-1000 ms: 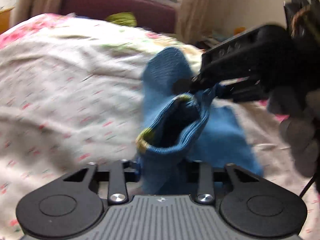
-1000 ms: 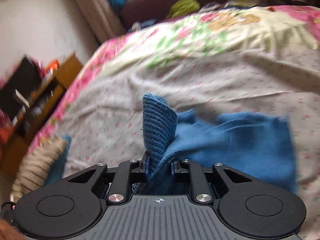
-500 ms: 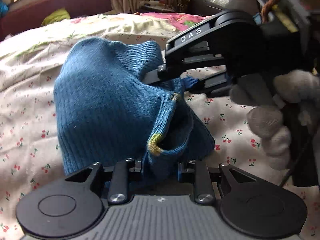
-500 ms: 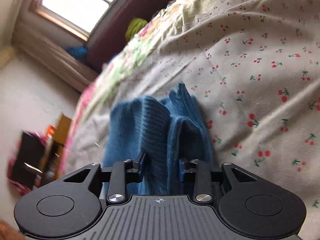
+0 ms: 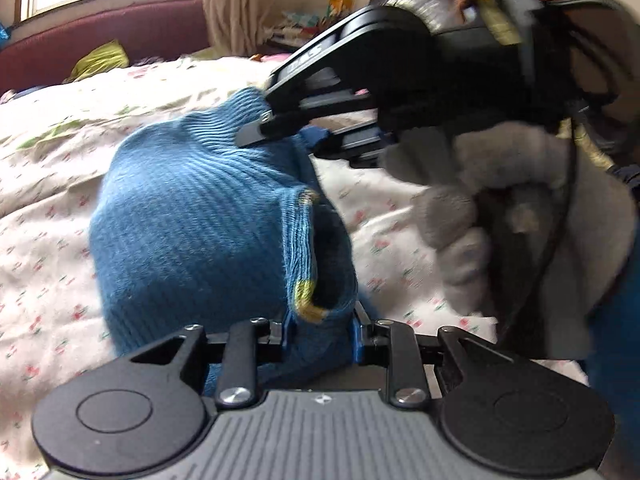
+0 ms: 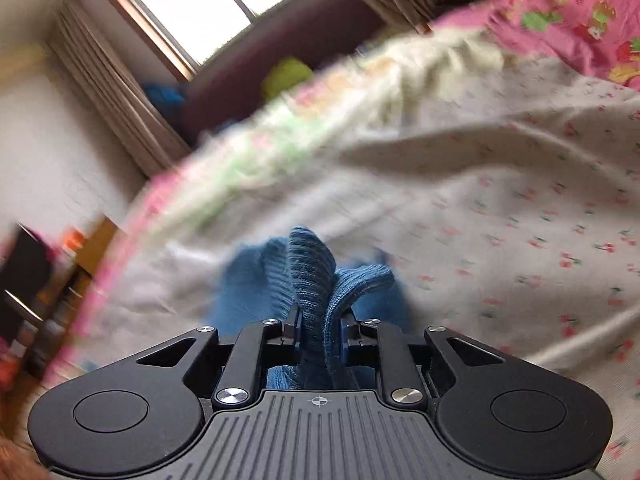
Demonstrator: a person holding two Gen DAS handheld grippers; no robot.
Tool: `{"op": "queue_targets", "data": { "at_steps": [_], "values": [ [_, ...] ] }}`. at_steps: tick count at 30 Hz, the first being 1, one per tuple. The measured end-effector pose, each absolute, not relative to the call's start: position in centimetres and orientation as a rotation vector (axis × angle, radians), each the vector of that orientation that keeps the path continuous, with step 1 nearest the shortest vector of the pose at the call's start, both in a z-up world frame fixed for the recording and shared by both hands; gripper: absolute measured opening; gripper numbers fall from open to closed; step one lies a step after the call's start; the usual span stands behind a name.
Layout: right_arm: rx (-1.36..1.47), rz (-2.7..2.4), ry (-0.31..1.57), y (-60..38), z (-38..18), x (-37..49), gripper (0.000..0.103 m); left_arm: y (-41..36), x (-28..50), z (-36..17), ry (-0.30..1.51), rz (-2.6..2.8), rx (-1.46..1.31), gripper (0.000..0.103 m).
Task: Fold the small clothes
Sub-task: 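Lay the hem over the collar and open the right gripper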
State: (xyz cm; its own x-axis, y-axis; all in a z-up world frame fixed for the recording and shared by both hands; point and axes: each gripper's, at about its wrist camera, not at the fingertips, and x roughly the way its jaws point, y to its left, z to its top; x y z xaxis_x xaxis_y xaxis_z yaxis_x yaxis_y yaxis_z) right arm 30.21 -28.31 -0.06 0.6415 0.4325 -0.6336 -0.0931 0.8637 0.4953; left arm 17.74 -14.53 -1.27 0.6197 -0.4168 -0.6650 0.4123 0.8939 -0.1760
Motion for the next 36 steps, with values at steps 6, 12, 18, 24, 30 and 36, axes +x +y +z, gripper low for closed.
{"op": "queue_targets", "data": {
  "at_steps": [6,12,18,24,30,36],
  "values": [
    [0.552,0.327,0.829,-31.5,-1.4,28.9,0.030,-16.3,18.5,-3.1,0.869,-0.511,0.009,0.040],
    [0.596,0.345,0.831,-31.4,-1.5,29.4,0.037,-13.6,16.8,-2.2,0.878,-0.539,-0.037,0.047],
    [0.535,0.291,0.774,-30.1,-0.7,29.6,0.020,-11.9,16.5,-1.6,0.833,-0.482,-0.066,0.049],
    [0.450,0.132,0.777,-32.2,-0.6,29.0,0.022,-12.7,18.6,-4.2,0.909,-0.444,-0.008,0.050],
    [0.491,0.339,0.747,-31.8,1.4,23.9,0.036,-12.0,17.8,-2.9,0.878,-0.462,-0.025,0.051],
    [0.251,0.347,0.842,-28.3,-0.1,20.0,0.015,-10.0,16.7,-1.7,0.852,-0.450,-0.046,0.051]
  ]
}}
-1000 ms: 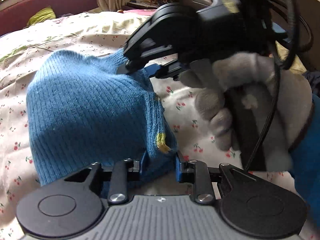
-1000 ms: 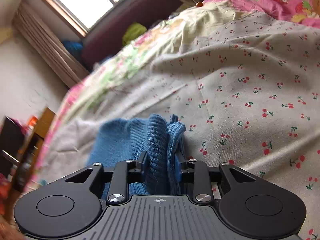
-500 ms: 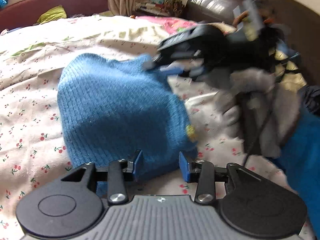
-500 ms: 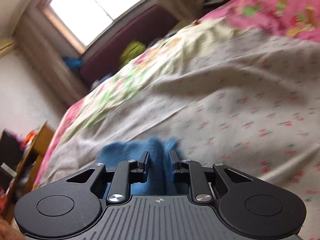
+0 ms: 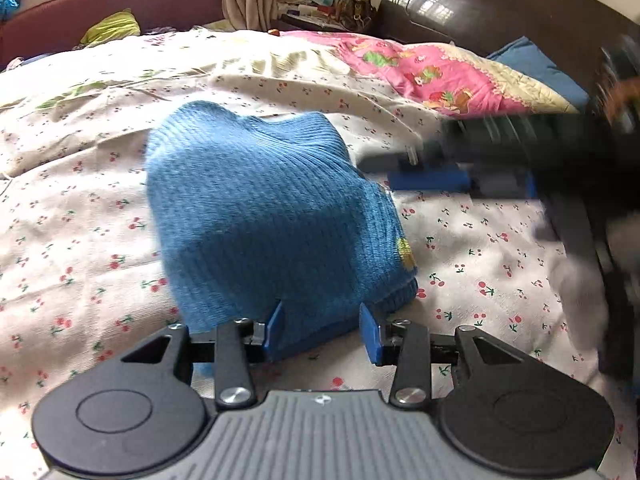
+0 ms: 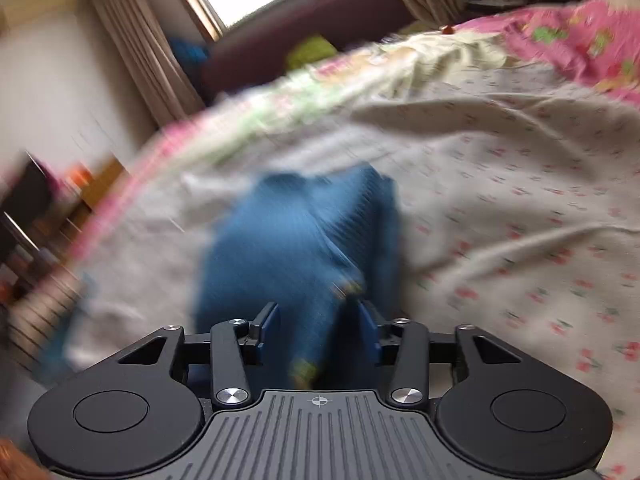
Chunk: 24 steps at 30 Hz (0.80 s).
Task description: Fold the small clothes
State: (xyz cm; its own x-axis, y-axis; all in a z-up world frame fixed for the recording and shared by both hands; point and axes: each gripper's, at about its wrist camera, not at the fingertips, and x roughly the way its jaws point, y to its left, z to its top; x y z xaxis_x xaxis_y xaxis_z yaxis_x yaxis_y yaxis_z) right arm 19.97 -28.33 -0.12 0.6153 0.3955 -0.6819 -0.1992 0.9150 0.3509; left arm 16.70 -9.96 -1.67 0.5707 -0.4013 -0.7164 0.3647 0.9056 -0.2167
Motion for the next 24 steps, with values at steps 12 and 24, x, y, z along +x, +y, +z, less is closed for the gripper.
{"op": "queue_targets", "data": {
  "at_steps": [12,24],
  "values": [
    [0.298,0.349,0.983,-29.5,-2.1,17.6,0.012,-7.6,17.6,-2.5,0.877,-0.387,-0.090,0.052],
    [0.267,0.292,0.746,-28.4,2.1,22.1,0.021,-5.4,18.9,0.1,0.764,-0.341,-0.127,0.055]
  ]
}}
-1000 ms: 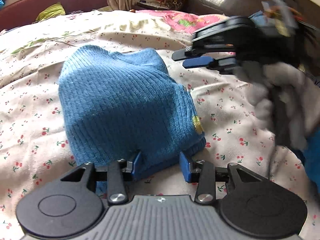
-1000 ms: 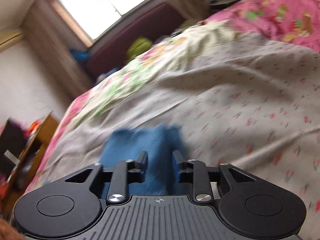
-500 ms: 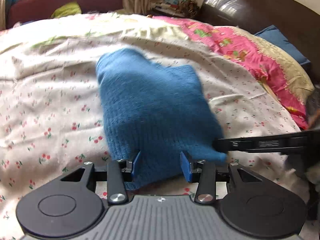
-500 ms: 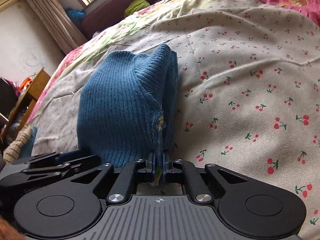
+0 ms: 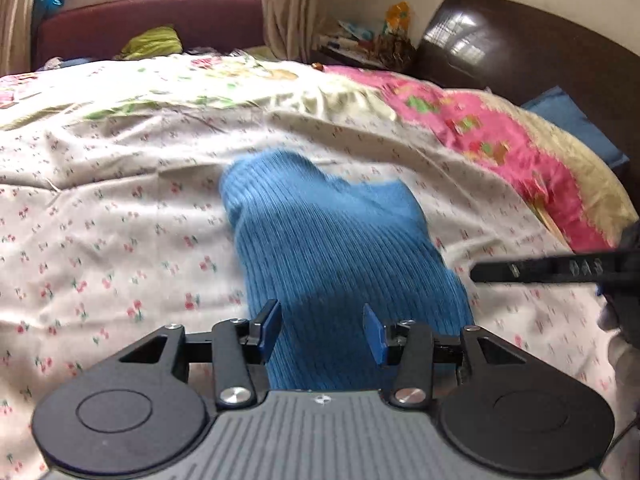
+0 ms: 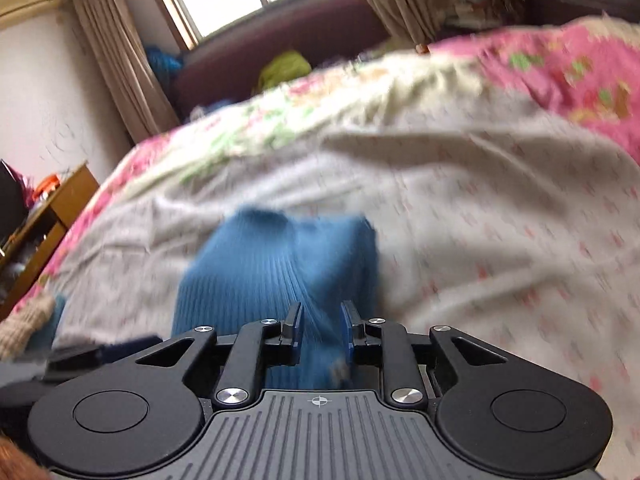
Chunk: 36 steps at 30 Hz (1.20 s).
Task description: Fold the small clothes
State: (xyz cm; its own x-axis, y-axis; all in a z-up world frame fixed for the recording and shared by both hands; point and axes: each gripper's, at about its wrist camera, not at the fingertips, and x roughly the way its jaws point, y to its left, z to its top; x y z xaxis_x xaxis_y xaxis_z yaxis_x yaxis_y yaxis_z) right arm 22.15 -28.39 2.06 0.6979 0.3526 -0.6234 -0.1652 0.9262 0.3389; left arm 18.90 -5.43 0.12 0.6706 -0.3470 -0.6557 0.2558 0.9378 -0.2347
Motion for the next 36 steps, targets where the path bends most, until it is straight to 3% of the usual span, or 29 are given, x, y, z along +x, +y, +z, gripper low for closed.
{"op": "queue_targets", "data": {
  "at_steps": [4,7,9,10,18,23,30,36],
  "values": [
    [0.165,0.229,0.704,-26.5,0.0,25.0,0.021,-5.5,21.1,0.2,0.731,-0.322,-0.154,0.055],
    [0.157,0.143,0.812,-27.1,-3.1,26.6,0.023,-5.6,23.1,-0.8,0.748,-0.281,-0.139,0.058],
    [0.203,0.147,0.810,-28.0,-3.3,26.2,0.023,-5.4,24.4,-2.2,0.797,-0.263,-0.135,0.077],
    [0.206,0.151,0.812,-28.2,-3.1,26.0,0.023,-4.9,24.7,-2.6,0.814,-0.268,-0.172,0.078],
    [0.204,0.177,0.712,-27.4,-0.5,24.2,0.024,-4.2,25.4,-0.5,0.743,-0.255,-0.181,0.078],
    [0.160,0.167,0.748,-26.7,-2.4,25.0,0.024,-4.6,29.0,-0.7,0.780,-0.228,-0.159,0.078],
    [0.190,0.176,0.782,-27.5,-2.5,25.1,0.027,-5.1,33.1,-3.4,0.863,-0.178,-0.163,0.087],
    [0.187,0.201,0.707,-26.2,0.5,21.2,0.029,-4.8,31.5,-1.8,0.815,-0.170,-0.108,0.087]
  ]
}}
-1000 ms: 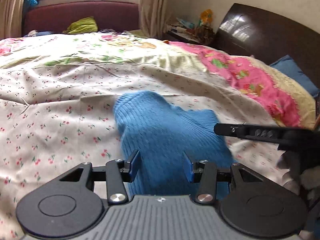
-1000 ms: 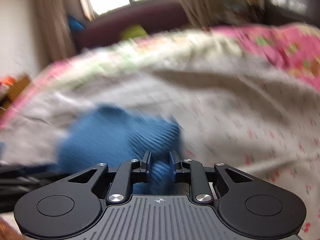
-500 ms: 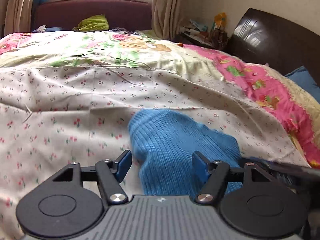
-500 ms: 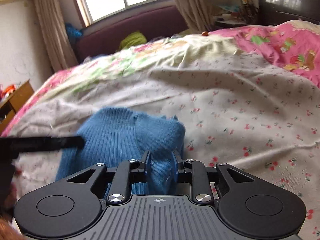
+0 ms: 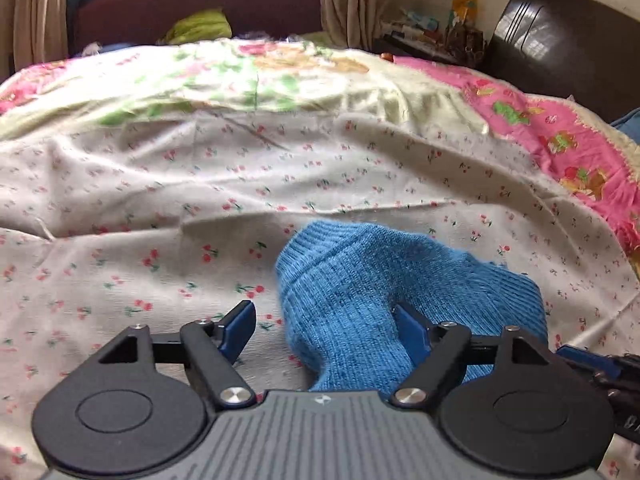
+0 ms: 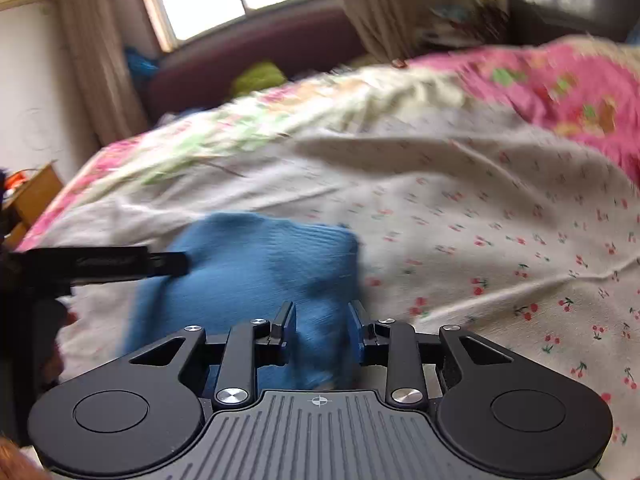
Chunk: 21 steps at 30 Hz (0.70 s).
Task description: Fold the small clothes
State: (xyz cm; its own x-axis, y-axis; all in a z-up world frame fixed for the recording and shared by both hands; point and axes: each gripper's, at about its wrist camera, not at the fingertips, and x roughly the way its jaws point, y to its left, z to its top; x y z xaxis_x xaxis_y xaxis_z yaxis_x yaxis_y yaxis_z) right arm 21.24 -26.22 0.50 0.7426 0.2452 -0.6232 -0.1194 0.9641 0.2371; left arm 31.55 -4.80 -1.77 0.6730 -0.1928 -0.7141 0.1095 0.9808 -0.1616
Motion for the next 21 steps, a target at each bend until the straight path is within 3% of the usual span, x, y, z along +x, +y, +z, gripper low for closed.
{"op": "queue_targets", "data": {
  "at_steps": [7,14,17,21],
  "values": [
    [0.129,0.448,0.763,-19.5,0.5,14.5,0.029,-0.9,24.0,0.5,0.765,-0.170,-0.133,0.087],
    [0.153,0.582,0.895,-13.6,-2.7,12.6,0.029,4.3,14.5,-1.6,0.854,-0.029,-0.165,0.087],
    [0.122,0.526,0.904,-12.7,-3.7,13.0,0.020,5.6,12.7,-3.5,0.907,0.011,-0.190,0.086],
    [0.104,0.372,0.866,-14.0,-3.6,13.6,0.019,4.7,12.1,-4.1,0.900,0.006,-0.138,0.086]
  ]
}}
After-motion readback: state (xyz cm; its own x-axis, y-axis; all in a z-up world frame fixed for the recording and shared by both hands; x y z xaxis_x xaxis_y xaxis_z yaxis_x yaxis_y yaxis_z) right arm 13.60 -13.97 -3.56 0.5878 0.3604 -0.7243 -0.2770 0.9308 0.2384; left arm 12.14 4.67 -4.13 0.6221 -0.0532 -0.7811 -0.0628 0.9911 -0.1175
